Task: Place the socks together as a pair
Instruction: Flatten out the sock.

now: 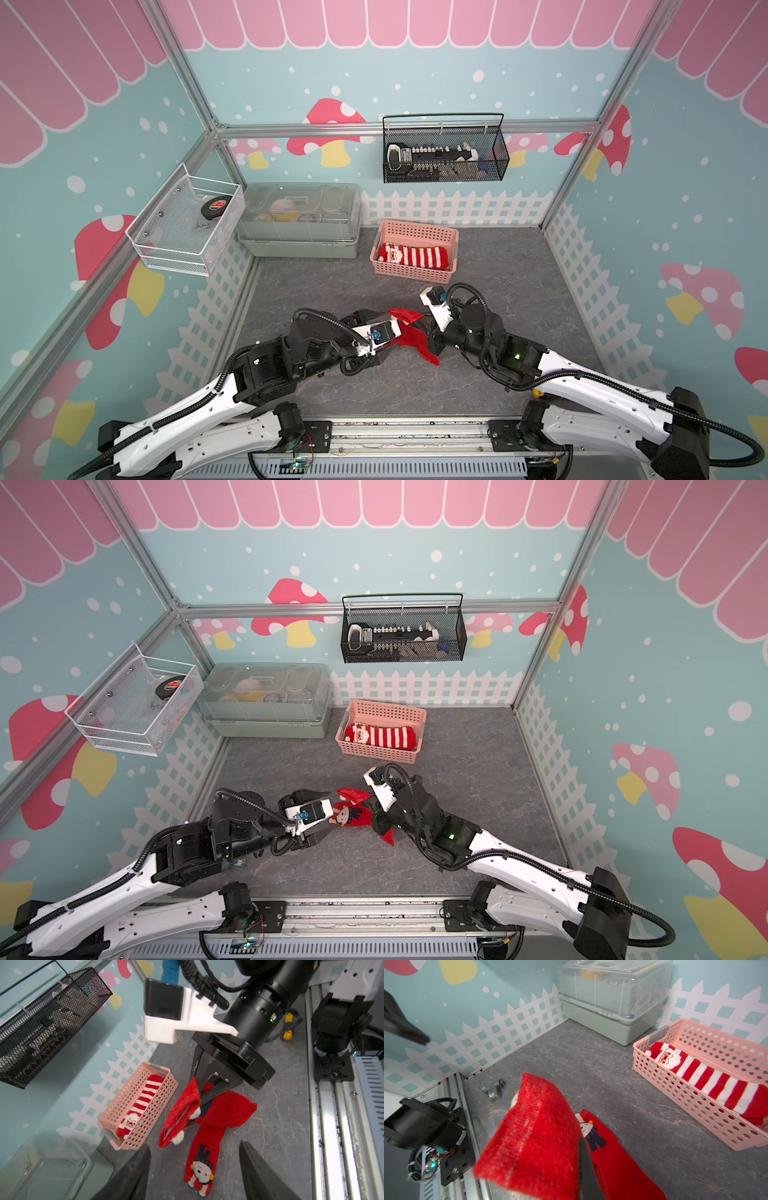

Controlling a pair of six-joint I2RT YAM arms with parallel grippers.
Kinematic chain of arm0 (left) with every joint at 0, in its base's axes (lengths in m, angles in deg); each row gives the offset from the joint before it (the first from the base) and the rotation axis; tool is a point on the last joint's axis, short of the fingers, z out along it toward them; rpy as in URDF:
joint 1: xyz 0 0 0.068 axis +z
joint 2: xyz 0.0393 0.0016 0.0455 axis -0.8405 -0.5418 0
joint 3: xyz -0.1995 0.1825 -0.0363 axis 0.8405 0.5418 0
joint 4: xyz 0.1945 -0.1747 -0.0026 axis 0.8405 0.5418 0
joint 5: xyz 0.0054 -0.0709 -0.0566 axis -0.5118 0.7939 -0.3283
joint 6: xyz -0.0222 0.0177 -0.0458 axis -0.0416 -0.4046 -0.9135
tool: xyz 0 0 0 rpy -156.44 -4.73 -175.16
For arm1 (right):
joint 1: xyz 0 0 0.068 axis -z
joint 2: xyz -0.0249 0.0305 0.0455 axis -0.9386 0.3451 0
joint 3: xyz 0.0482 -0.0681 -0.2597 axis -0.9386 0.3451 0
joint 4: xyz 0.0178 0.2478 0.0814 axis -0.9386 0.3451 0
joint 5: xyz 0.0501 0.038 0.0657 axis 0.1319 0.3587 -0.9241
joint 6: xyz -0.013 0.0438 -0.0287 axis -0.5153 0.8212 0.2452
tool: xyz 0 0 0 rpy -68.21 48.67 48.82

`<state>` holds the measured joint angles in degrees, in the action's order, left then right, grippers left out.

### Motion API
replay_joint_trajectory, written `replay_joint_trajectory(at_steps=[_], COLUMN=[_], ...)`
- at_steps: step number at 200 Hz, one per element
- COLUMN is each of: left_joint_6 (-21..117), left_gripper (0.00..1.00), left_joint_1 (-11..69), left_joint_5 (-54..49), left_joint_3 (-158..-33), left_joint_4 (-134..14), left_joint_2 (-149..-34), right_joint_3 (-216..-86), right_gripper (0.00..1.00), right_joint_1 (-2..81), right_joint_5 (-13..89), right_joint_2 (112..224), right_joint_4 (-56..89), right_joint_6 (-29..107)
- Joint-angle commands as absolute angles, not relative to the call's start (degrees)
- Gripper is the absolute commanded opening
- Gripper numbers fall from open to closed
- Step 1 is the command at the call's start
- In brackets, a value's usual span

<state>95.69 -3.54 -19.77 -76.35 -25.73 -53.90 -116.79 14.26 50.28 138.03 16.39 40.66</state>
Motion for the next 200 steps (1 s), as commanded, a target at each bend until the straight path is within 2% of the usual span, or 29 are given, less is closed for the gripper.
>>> replay_joint_trajectory(at_steps=[1,85,116,174,182,200], left_joint_6=[105.8,109.6,109.8,109.5,109.1,107.4], left_gripper=[0.66,0.60,0.46,0.33,0.28,0.07], left_joint_1=[-5.3,-8.0,-8.5,-9.2,-9.2,-9.2], left_joint_5=[-24.9,-31.5,-32.7,-33.4,-32.0,-31.4], left_joint_3=[-75.2,-74.3,-74.3,-73.7,-73.9,-74.7], left_joint_4=[-28.8,-31.2,-31.2,-31.1,-31.1,-30.9], left_joint_2=[-54.6,-57.6,-59.1,-60.4,-60.8,-62.0], right_joint_3=[-118.5,-117.5,-117.3,-116.2,-116.0,-115.2], right_gripper=[0.00,0.00,0.00,0.01,0.01,0.02], right_joint_1=[14.0,14.0,14.0,14.0,14.0,14.0], right_joint_5=[45.8,38.4,38.6,41.1,41.4,42.7], right_joint_2=[136.9,137.1,136.9,135.8,135.7,135.5], right_joint_4=[17.1,14.6,14.9,14.8,14.8,14.2], right_joint_6=[42.6,44.3,44.0,41.8,41.5,41.1])
